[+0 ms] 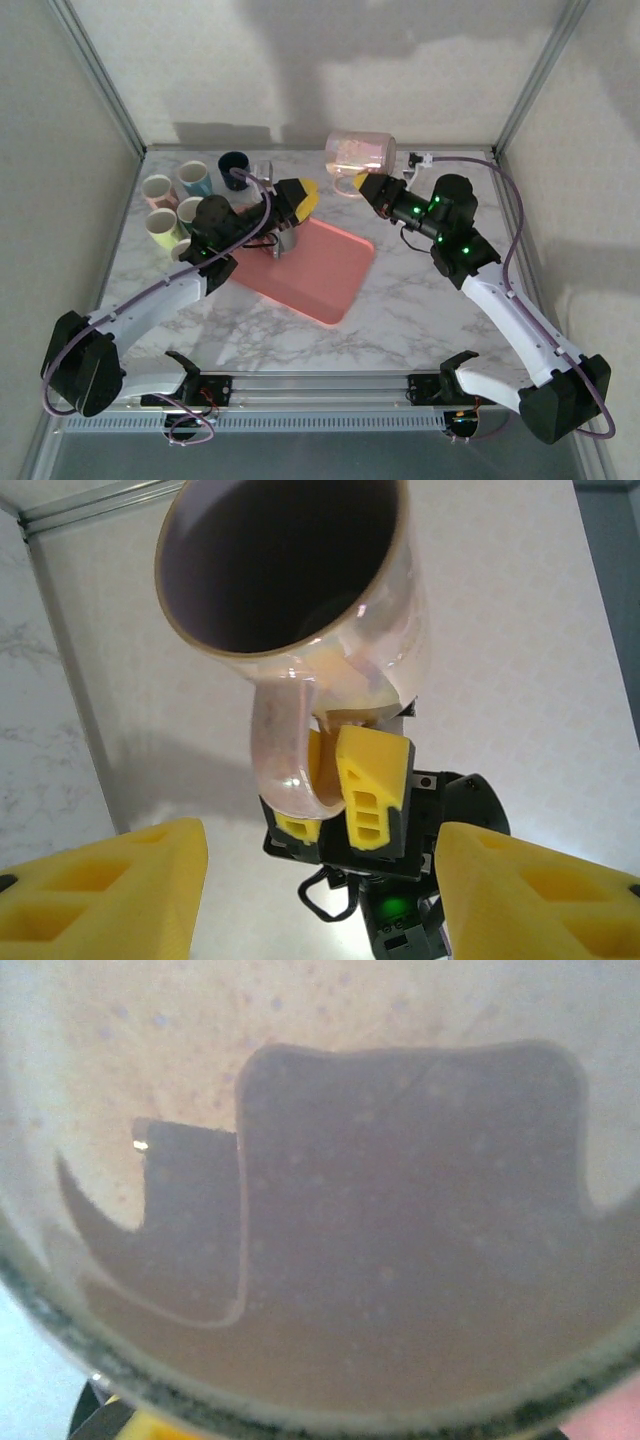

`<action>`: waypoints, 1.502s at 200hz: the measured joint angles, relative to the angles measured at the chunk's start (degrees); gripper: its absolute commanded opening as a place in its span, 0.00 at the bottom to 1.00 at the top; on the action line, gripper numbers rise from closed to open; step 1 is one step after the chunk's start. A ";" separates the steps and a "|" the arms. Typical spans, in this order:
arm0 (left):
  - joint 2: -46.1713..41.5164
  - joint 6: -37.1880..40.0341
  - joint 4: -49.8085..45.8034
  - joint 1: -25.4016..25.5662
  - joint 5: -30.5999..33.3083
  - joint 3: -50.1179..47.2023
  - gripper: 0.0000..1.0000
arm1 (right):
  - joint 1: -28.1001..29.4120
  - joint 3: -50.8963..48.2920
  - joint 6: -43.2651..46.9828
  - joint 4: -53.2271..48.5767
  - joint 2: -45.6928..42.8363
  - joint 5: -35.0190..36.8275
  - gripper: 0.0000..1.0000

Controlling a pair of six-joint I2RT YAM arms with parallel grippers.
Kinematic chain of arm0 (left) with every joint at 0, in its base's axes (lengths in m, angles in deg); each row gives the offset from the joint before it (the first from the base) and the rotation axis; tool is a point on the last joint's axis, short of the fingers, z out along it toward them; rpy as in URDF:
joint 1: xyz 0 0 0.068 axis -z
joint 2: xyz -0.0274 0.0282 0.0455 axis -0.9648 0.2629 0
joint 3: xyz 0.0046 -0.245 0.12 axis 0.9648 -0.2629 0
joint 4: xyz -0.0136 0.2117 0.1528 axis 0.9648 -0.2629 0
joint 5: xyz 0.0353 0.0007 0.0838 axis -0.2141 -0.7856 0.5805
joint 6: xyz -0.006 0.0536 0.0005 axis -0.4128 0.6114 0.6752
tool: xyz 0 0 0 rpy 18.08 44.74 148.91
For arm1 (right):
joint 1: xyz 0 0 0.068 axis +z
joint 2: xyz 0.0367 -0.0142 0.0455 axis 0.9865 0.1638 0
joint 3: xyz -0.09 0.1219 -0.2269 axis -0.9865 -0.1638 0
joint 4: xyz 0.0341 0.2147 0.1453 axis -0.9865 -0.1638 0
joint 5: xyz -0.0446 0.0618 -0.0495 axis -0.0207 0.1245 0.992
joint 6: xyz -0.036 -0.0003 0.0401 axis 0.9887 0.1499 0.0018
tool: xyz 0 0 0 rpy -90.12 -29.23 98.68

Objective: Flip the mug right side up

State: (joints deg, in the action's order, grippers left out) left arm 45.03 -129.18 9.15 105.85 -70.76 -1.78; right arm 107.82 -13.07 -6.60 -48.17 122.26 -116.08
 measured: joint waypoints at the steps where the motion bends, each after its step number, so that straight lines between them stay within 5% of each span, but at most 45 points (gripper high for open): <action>1: 0.04 0.04 0.09 0.02 0.04 0.00 0.62 | 0.00 0.00 -0.04 0.11 0.00 0.02 0.00; 182: 7.87 1.62 5.99 2.69 3.58 4.94 0.55 | -0.76 -1.53 -13.68 16.37 7.04 -8.17 0.00; 243: 11.89 1.31 6.73 2.91 3.34 9.01 0.37 | -1.11 -2.99 -14.73 17.86 7.02 -9.20 0.00; 287: 13.35 -1.66 7.48 2.95 2.69 9.68 0.00 | -1.51 -3.34 -13.14 18.32 6.84 -9.03 0.00; 300: 13.40 -1.73 7.80 2.95 2.49 9.68 0.00 | -1.51 -3.37 -12.57 18.25 6.64 -9.05 0.00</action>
State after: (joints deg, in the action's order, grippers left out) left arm 58.43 -130.91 16.96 108.80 -68.27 7.91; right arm 106.31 -16.43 -19.17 -29.92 128.91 -125.13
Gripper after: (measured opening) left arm 0.204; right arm 0.214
